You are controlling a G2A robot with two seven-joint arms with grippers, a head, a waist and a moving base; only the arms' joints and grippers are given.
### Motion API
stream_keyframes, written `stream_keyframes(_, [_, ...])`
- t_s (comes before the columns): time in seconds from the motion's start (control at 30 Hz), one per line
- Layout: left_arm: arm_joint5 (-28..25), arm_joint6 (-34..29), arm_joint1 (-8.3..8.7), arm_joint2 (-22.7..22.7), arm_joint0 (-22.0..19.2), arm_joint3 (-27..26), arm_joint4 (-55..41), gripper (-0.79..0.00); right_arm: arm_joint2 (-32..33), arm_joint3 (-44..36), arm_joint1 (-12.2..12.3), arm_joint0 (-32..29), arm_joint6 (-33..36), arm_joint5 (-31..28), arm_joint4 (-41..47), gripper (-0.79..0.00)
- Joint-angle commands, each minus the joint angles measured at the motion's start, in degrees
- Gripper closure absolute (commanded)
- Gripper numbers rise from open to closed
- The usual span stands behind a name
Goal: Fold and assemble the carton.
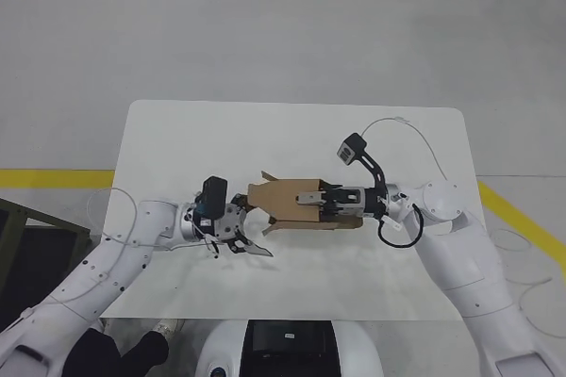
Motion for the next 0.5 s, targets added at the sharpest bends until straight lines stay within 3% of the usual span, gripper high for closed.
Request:
stream_keyframes(0.0, [0.0, 0.47, 0.2, 0.31, -0.05, 0.0, -0.52, -0.785, 0.01, 0.01, 0.05, -0.04, 0.19, -0.04, 0.07, 0.0])
stream_keyframes(0.13, [0.0, 1.05, 0.66, 1.26, -0.52, -0.14, -1.34, -0.717, -0.05, -0.05, 0.13, -0.01, 0.58, 0.03, 0.16, 0.0])
stream_keyframes(0.47, [0.0, 2.02, 1.58, 3.98, -2.22, -0.47, -2.49, -0.68, -0.49, -0.15, 0.25, 0.13, 0.9, -0.12, 0.22, 0.0])
